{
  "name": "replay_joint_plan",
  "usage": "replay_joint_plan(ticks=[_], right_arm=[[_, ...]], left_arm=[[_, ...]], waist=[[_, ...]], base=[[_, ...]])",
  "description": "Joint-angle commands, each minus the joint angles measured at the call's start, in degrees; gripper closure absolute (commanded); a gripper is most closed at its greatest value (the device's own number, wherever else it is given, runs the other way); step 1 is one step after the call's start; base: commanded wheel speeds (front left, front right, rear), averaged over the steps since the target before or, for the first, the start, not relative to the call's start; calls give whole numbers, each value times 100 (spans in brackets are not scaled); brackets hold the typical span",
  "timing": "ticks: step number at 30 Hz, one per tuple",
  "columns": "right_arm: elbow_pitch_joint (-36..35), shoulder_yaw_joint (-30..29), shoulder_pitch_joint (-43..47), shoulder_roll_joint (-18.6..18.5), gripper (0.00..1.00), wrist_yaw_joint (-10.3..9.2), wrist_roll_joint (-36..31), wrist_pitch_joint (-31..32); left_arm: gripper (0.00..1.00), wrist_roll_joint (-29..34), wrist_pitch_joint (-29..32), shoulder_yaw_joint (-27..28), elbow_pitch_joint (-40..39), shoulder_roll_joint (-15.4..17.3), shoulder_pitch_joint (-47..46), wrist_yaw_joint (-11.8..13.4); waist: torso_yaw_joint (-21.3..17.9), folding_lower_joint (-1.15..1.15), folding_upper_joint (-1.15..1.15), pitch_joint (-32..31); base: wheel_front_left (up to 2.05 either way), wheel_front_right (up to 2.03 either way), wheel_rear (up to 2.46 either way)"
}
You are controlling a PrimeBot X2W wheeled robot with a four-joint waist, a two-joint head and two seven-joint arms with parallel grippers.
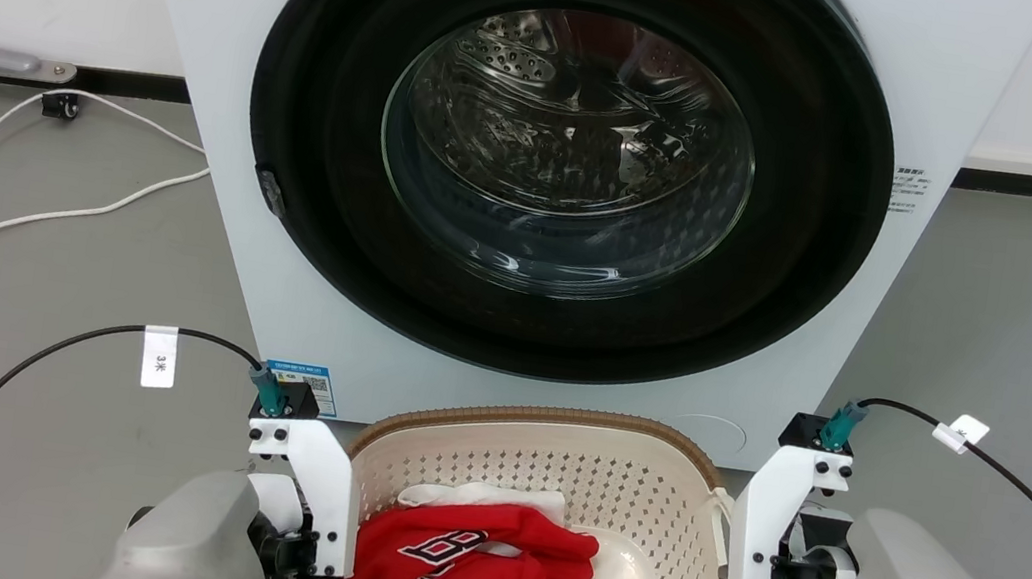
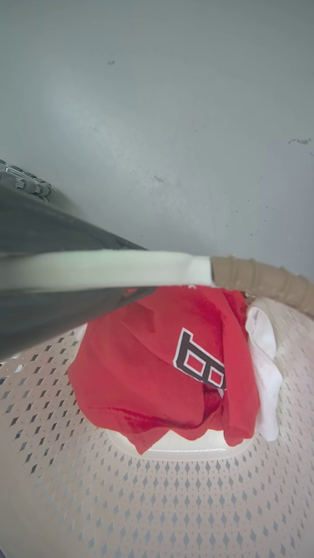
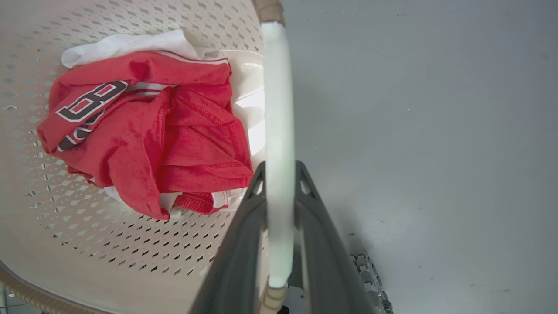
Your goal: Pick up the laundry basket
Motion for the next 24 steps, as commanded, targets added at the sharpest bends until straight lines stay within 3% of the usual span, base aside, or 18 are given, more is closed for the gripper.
replay_joint_plan(ticks=[1,24], right_arm=[[-71,-40,4,196,100,72,-7,-13],[-71,-294,95,225,100,73,-140,122]], left_arm=[[100,-58,-18,-17,-83,-225,-22,-70],[100,-164,71,-79,-86,-258,80,-61]], waist=[[4,0,0,-1],[34,0,0,-2]], base=[[0,0,0],[0,0,0]])
